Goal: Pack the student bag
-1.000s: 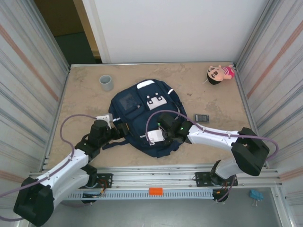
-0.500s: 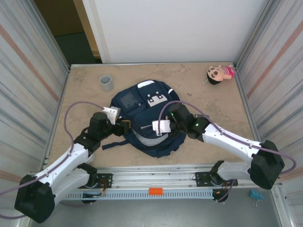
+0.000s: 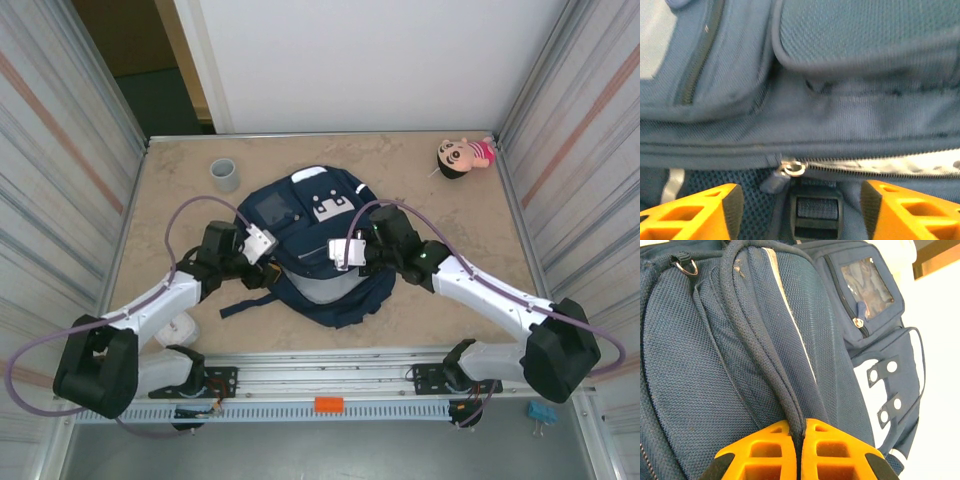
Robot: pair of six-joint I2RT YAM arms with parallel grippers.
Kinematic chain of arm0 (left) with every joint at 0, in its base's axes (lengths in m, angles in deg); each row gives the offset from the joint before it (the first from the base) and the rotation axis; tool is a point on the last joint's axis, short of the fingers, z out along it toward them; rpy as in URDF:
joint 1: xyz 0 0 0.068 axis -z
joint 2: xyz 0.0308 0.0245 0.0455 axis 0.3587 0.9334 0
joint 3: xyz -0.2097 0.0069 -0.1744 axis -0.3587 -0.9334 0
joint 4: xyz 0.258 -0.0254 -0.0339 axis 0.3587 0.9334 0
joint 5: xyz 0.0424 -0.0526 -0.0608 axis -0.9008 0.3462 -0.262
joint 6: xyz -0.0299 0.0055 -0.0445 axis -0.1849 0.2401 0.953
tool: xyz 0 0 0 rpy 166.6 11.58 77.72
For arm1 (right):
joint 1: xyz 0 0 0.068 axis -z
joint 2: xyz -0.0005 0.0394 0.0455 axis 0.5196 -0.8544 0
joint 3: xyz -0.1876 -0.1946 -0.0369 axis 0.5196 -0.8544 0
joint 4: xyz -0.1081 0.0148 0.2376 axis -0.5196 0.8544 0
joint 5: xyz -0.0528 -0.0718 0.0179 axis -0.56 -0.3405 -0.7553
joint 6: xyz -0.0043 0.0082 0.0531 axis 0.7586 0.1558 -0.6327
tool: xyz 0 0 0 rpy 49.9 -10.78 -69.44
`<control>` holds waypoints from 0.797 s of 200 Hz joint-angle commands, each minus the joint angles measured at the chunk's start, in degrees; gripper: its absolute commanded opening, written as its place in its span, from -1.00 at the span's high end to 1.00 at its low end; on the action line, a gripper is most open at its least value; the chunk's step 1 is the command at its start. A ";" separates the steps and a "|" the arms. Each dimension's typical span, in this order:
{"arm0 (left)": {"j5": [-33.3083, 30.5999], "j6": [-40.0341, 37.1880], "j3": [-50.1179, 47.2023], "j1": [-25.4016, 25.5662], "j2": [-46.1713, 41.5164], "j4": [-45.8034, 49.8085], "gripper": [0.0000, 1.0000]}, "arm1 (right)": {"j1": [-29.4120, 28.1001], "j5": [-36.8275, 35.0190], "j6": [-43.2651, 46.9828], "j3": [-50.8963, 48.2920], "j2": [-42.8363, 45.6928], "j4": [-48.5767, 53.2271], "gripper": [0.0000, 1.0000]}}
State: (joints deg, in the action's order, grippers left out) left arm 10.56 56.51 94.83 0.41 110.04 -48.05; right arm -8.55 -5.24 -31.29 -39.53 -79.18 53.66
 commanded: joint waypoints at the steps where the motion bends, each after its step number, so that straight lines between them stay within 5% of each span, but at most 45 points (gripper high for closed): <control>1: -0.80 -6.77 -2.04 -0.33 0.17 -5.07 -0.35 | 1.55 -1.41 -0.81 1.26 -1.34 -6.31 1.00; 83: -1.18 -17.13 -0.57 -1.98 11.74 -12.16 -0.24 | 2.16 -0.40 -0.72 1.90 -0.86 -6.00 1.00; 159: 13.68 -18.33 -0.46 -3.94 10.11 -12.75 0.13 | 2.50 -0.09 -1.94 1.52 -0.09 -6.49 1.00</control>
State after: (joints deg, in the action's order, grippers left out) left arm 17.47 39.94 93.68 -3.09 121.41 -60.35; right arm -7.11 -4.69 -31.35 -39.53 -80.86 50.51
